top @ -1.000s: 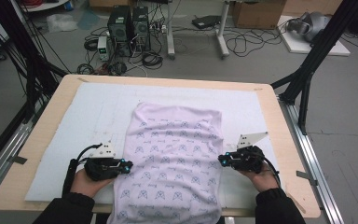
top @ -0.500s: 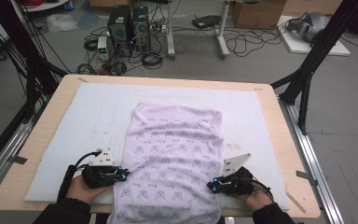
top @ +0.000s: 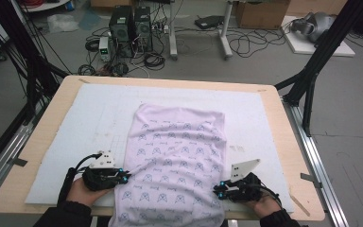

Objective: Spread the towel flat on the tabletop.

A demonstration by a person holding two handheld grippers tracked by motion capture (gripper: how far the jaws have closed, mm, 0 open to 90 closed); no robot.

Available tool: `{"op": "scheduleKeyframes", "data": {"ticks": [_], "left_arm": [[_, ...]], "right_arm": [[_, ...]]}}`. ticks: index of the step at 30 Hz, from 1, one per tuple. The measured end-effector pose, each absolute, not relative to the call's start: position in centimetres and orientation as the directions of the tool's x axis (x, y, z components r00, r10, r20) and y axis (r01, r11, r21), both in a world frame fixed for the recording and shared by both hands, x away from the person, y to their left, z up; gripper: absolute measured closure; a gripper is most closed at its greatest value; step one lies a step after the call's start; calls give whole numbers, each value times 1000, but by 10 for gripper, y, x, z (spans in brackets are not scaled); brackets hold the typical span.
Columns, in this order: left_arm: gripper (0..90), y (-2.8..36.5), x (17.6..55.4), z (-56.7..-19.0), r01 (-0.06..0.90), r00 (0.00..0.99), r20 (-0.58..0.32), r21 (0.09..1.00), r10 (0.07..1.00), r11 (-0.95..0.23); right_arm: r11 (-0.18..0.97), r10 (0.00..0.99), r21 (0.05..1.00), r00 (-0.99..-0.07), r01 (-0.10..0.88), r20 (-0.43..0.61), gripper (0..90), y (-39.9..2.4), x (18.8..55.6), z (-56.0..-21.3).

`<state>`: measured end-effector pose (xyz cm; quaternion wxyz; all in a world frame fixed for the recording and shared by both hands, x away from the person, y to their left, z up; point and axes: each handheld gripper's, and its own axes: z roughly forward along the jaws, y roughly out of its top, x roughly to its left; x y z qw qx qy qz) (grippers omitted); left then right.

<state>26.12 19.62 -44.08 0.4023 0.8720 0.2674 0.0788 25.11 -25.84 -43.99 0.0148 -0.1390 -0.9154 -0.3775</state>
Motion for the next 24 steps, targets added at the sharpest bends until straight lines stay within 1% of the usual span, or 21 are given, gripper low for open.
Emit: {"op": "scheduleKeyframes", "data": {"ticks": [1, 6, 11, 14, 15, 16, 18, 19, 22, 24], "left_arm": [[854, 196, 261, -441, 402, 843, -79, 749, 531, -527], [858, 199, 261, -437, 394, 837, -69, 764, 542, -511], [856, 200, 263, -438, 409, 828, -84, 767, 555, -495], [833, 199, 263, -440, 414, 829, -89, 763, 552, -498], [801, 199, 263, -439, 412, 828, -87, 765, 554, -495], [776, 201, 262, -437, 407, 829, -83, 769, 553, -494], [719, 203, 261, -433, 402, 822, -82, 783, 563, -474], [704, 204, 260, -431, 401, 819, -82, 790, 567, -465], [700, 209, 255, -426, 388, 821, -85, 809, 564, -442], [710, 210, 251, -426, 377, 829, -81, 812, 553, -446]], "right_arm": [[687, 232, 683, -966, 248, 118, 891, -255, 252, -439], [688, 211, 688, -971, 229, 112, 896, -238, 260, -431], [725, 215, 655, -973, 214, 80, 897, -215, 271, -434], [721, 221, 655, -971, 223, 88, 896, -207, 275, -436], [720, 222, 655, -971, 228, 93, 893, -207, 275, -436], [721, 225, 656, -971, 223, 83, 855, -208, 274, -435], [694, 233, 684, -969, 223, 79, 842, -215, 270, -431], [675, 243, 704, -968, 221, 71, 839, -220, 268, -428], [630, 257, 743, -963, 227, 76, 838, -235, 260, -422], [633, 261, 738, -962, 234, 80, 837, -245, 253, -425]]}}
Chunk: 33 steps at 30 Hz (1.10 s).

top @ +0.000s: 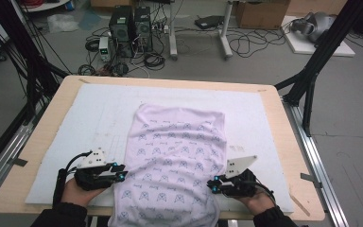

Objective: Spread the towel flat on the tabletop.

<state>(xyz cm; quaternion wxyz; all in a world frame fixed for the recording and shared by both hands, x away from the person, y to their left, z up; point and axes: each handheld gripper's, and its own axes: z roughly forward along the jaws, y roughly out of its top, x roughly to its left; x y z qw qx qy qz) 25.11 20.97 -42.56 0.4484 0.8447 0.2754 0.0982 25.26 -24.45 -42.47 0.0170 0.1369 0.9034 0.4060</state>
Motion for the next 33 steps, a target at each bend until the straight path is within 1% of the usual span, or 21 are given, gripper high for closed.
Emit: {"op": "scheduleKeyframes", "data": {"ticks": [3, 7, 8, 9, 10, 11, 12, 16, 21, 24, 25, 26, 27, 28, 30, 32, 33], "left_arm": [[716, 207, 248, -430, 375, 848, -92, 801, 522, -468], [687, 202, 250, -436, 386, 854, -99, 779, 512, -494], [687, 202, 251, -438, 390, 854, -99, 771, 511, -503], [694, 201, 251, -439, 394, 853, -98, 765, 512, -510], [704, 201, 252, -442, 397, 854, -95, 755, 511, -522], [709, 201, 252, -444, 402, 852, -98, 752, 514, -523], [717, 202, 252, -444, 401, 852, -100, 756, 515, -517], [722, 202, 252, -444, 400, 850, -94, 756, 518, -518], [712, 205, 251, -442, 405, 839, -93, 765, 536, -501], [684, 207, 251, -440, 403, 836, -92, 771, 541, -493], [670, 207, 251, -440, 403, 835, -92, 773, 542, -490], [651, 207, 251, -439, 399, 836, -92, 778, 541, -485], [627, 208, 250, -436, 392, 838, -92, 787, 538, -476], [605, 208, 249, -434, 382, 839, -89, 799, 536, -465], [583, 209, 247, -427, 360, 837, -71, 819, 543, -447], [595, 209, 247, -421, 342, 847, -81, 839, 525, -423], [624, 206, 246, -420, 336, 855, -84, 841, 512, -423]], "right_arm": [[648, 261, 723, -961, 241, 88, 788, -252, 243, -433], [669, 242, 707, -966, 230, 85, 718, -245, 244, -438], [674, 240, 702, -967, 231, 88, 726, -243, 245, -440], [670, 243, 705, -966, 232, 87, 754, -242, 245, -441], [668, 249, 706, -965, 234, 84, 792, -242, 245, -441], [667, 256, 705, -963, 240, 85, 855, -243, 245, -441], [672, 250, 701, -964, 240, 90, 878, -244, 245, -441], [686, 245, 689, -966, 233, 83, 887, -248, 243, -439], [668, 257, 699, -961, 254, 104, 900, -269, 233, -433], [652, 265, 710, -957, 265, 113, 895, -286, 224, -427], [648, 277, 714, -955, 264, 102, 894, -290, 222, -425], [642, 285, 721, -954, 261, 92, 885, -291, 221, -423], [633, 284, 730, -954, 258, 91, 835, -292, 221, -421], [616, 295, 742, -951, 264, 94, 806, -290, 224, -420], [611, 284, 750, -955, 253, 90, 747, -281, 229, -421], [608, 263, 756, -960, 243, 96, 704, -270, 236, -423], [614, 256, 752, -962, 240, 98, 671, -264, 240, -425]]}}
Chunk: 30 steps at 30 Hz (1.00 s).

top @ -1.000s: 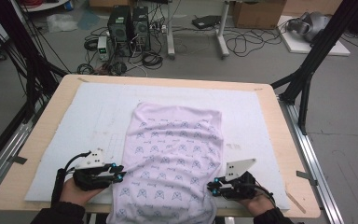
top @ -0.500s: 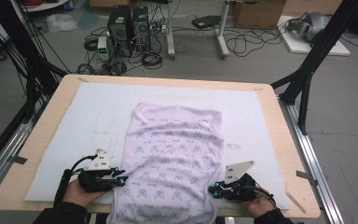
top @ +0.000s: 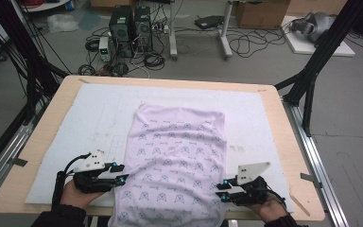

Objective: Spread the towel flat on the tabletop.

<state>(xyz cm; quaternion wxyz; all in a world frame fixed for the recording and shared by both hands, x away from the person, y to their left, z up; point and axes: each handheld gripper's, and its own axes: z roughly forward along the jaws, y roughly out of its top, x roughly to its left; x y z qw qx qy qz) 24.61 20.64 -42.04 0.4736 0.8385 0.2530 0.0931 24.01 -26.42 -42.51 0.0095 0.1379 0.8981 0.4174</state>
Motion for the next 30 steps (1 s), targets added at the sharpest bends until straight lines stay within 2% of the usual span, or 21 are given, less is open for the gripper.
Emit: {"op": "scheduleKeyframes", "data": {"ticks": [3, 6, 8, 9, 10, 13, 17, 25, 27, 28, 29, 30], "left_arm": [[652, 195, 245, -426, 326, 882, -88, 822, 462, -466], [613, 184, 244, -437, 335, 898, -95, 781, 429, -527], [541, 180, 244, -444, 343, 896, -81, 751, 437, -564], [563, 180, 242, -445, 319, 898, -52, 761, 437, -565], [622, 180, 241, -444, 313, 896, -35, 758, 443, -572], [865, 182, 242, -445, 332, 898, -72, 759, 435, -559], [882, 182, 237, -443, 317, 903, -55, 754, 426, -575], [884, 188, 215, -441, 303, 918, -72, 760, 390, -575], [866, 189, 209, -437, 285, 923, -71, 787, 378, -547], [770, 188, 209, -436, 284, 919, -62, 790, 390, -543], [676, 187, 211, -435, 285, 918, -60, 787, 391, -547], [666, 186, 215, -437, 290, 918, -67, 784, 390, -549]], "right_arm": [[635, 238, 734, -965, 240, 110, 582, -246, 249, -432], [657, 218, 716, -968, 238, 121, 539, -232, 253, -439], [673, 216, 707, -972, 218, 94, 602, -227, 252, -442], [675, 222, 707, -972, 210, 77, 645, -226, 250, -442], [676, 229, 708, -971, 205, 63, 701, -226, 250, -442], [676, 212, 706, -973, 211, 87, 858, -227, 251, -442], [678, 193, 707, -977, 201, 93, 878, -227, 248, -442], [684, 132, 708, -985, 174, 115, 882, -231, 229, -439], [669, 114, 722, -985, 174, 132, 851, -234, 223, -436], [662, 126, 728, -984, 179, 127, 755, -235, 223, -435], [658, 163, 727, -980, 196, 116, 721, -236, 224, -434], [658, 165, 726, -979, 200, 120, 701, -236, 227, -434]]}}
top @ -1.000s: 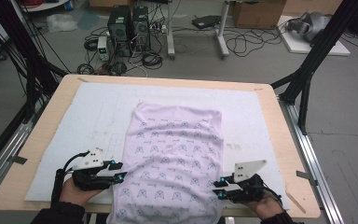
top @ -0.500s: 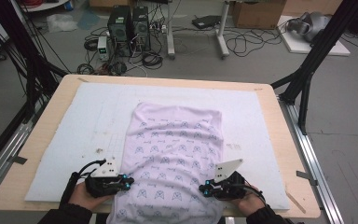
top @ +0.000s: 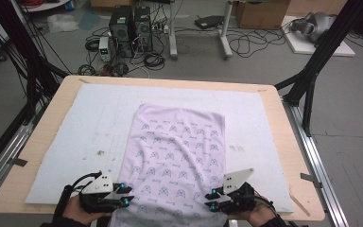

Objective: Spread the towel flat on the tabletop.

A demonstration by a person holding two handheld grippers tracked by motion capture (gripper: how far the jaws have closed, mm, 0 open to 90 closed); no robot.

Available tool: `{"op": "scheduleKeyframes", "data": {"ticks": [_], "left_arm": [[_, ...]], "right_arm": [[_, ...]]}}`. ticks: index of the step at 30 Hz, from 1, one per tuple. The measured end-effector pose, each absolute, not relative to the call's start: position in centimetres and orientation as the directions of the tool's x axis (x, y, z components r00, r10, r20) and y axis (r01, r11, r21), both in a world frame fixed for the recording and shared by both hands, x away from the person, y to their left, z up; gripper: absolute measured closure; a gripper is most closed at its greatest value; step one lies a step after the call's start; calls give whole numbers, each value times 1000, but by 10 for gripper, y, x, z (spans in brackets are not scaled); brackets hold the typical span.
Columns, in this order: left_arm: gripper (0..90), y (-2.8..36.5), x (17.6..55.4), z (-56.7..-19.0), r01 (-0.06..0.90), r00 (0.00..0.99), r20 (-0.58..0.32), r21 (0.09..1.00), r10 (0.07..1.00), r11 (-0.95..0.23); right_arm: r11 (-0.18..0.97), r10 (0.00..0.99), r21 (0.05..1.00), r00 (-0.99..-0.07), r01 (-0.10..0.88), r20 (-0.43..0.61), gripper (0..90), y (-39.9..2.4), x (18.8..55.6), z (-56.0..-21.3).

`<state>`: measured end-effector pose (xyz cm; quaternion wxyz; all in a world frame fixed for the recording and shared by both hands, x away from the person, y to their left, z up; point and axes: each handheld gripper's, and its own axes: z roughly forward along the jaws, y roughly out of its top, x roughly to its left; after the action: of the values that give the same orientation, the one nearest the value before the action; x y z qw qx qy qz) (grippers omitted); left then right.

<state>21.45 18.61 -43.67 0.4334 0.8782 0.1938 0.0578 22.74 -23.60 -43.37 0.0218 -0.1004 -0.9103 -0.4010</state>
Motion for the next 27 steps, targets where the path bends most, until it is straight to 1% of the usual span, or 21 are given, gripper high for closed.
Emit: {"op": "scheduleKeyframes", "data": {"ticks": [1, 2, 3, 4, 5, 6, 7, 8, 9, 12, 13, 15, 16, 17, 18, 19, 20, 22, 23, 24, 27], "left_arm": [[634, 184, 217, -438, 296, 915, -65, 778, 398, -554], [621, 181, 220, -442, 303, 915, -62, 759, 400, -576], [632, 179, 221, -444, 302, 915, -58, 754, 399, -584], [677, 179, 220, -444, 289, 915, -39, 757, 400, -586], [786, 180, 221, -444, 287, 920, -46, 755, 389, -589], [857, 180, 220, -444, 286, 921, -47, 756, 387, -589], [868, 180, 219, -444, 283, 920, -43, 759, 390, -586], [877, 181, 217, -443, 286, 921, -47, 756, 388, -589], [882, 182, 215, -443, 288, 920, -49, 758, 388, -586], [883, 186, 206, -442, 288, 924, -57, 751, 377, -594], [882, 187, 202, -441, 286, 927, -62, 756, 370, -589], [862, 188, 199, -440, 282, 928, -63, 764, 367, -580], [759, 188, 200, -440, 285, 922, -54, 766, 384, -576], [687, 189, 203, -440, 291, 919, -57, 767, 391, -572], [679, 189, 206, -440, 296, 915, -55, 765, 399, -572], [674, 188, 208, -442, 305, 912, -60, 761, 406, -573], [696, 187, 209, -443, 306, 915, -63, 751, 398, -585], [810, 187, 208, -444, 295, 920, -61, 756, 386, -585], [854, 187, 207, -443, 290, 921, -54, 755, 385, -588], [861, 188, 206, -444, 286, 922, -51, 756, 383, -588], [865, 191, 202, -442, 293, 920, -61, 763, 386, -577]], "right_arm": [[661, 175, 723, -978, 200, 111, 653, -235, 232, -434], [661, 188, 722, -976, 206, 106, 640, -233, 234, -435], [663, 196, 718, -975, 210, 103, 646, -230, 239, -437], [673, 191, 710, -976, 207, 104, 661, -228, 241, -440], [684, 188, 703, -978, 197, 91, 711, -225, 242, -442], [682, 177, 708, -981, 184, 84, 792, -225, 242, -442], [683, 174, 708, -981, 181, 83, 861, -224, 243, -442], [682, 164, 707, -981, 187, 101, 876, -224, 244, -443], [684, 157, 708, -984, 173, 89, 883, -223, 244, -443], [685, 142, 705, -983, 182, 116, 886, -225, 240, -442], [687, 118, 707, -986, 166, 117, 886, -226, 237, -441], [671, 109, 725, -988, 153, 108, 863, -228, 233, -438], [663, 137, 728, -984, 174, 111, 803, -230, 235, -436], [656, 155, 731, -981, 188, 113, 794, -231, 237, -435], [652, 182, 731, -977, 202, 109, 758, -234, 240, -436], [656, 192, 725, -976, 207, 104, 758, -234, 242, -437], [663, 194, 720, -976, 206, 100, 757, -234, 242, -438], [679, 202, 703, -974, 211, 98, 761, -233, 243, -441], [674, 206, 706, -973, 216, 100, 806, -233, 243, -442], [677, 200, 704, -974, 216, 107, 868, -234, 242, -442], [676, 175, 710, -979, 198, 106, 881, -235, 238, -443]]}}
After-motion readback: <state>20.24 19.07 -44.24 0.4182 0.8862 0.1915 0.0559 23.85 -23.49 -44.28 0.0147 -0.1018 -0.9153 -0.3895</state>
